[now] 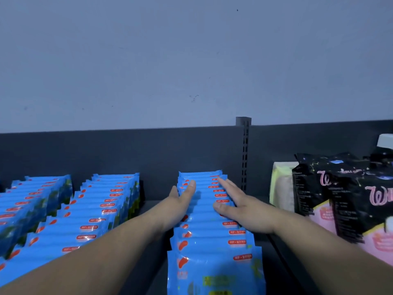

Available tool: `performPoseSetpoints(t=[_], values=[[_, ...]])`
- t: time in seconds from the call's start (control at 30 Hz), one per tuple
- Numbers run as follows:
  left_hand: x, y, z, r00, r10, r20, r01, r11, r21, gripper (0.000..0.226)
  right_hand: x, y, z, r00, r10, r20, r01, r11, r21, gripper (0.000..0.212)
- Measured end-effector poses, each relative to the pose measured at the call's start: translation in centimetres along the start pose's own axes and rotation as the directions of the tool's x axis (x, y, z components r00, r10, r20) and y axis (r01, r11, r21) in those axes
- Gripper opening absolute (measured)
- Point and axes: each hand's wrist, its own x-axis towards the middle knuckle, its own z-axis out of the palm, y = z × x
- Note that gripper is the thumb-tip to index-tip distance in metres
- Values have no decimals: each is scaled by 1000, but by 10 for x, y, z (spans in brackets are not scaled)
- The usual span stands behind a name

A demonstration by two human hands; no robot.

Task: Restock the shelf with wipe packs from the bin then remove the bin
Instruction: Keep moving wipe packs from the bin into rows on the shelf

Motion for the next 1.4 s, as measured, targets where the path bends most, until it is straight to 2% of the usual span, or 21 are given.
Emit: performPoseSetpoints(t=[0.13, 0.3, 0.47, 0.57, 0.67, 0.8, 0.9, 0.97, 1.1, 1.2, 1.23, 1.3, 1.33, 1.4], values=[[1, -2, -1, 999, 38, 15, -38, 999, 0, 88, 3, 4, 0, 1000, -6, 8, 6, 998, 65, 94], [1, -3, -2, 999, 45, 22, -44, 998, -52, 89, 6, 4, 4, 1000, 1, 15, -2, 996, 90, 93], [2, -3, -2, 998, 52, 27, -50, 996, -72, 74, 6, 2, 1, 1000, 19, 25, -21, 994, 112, 87], [12, -2, -2, 999, 42, 27, -40, 995, -91, 80, 10, 3, -5, 1000, 25, -17, -23, 992, 121, 91], [30, 3, -3, 1000, 2, -5, -2, 997, -78, 100, 18, 1, -10, 993, 96, -66, -85, 985, 152, 96], [43, 12, 1, 1000, -13, 15, 15, 995, -103, 100, 24, -6, -10, 996, 92, -20, -86, 975, 206, 70], [47, 12, 2, 999, -3, 34, 6, 996, -90, 98, 35, -1, -6, 996, 87, -25, -81, 979, 186, 90], [47, 11, 1, 999, -10, 45, 14, 996, -90, 95, 38, 1, -6, 994, 106, -16, -102, 977, 187, 96], [38, 15, -1, 1000, 17, -12, -17, 999, 33, 93, 31, -2, -12, 993, 118, -27, -113, 985, 131, 88], [12, 26, -5, 991, 133, -30, -120, 955, 270, 83, 15, -11, -24, 996, 79, -47, -78, 997, 23, 108], [1, 29, -7, 985, 173, 10, -165, 919, 358, 82, 8, -13, -28, 999, 47, -15, -47, 999, -7, 112], [-16, 33, -9, 973, 186, 135, -229, 839, 494, 81, -8, -19, -32, 990, -25, 140, 30, 999, -30, 105], [-21, 33, -8, 967, 161, 196, -244, 805, 542, 80, -14, -21, -31, 978, -34, 207, 46, 998, -53, 103], [-24, 28, -2, 957, 103, 273, -261, 718, 646, 75, -22, -25, -24, 969, 21, 245, 26, 982, -185, 117]])
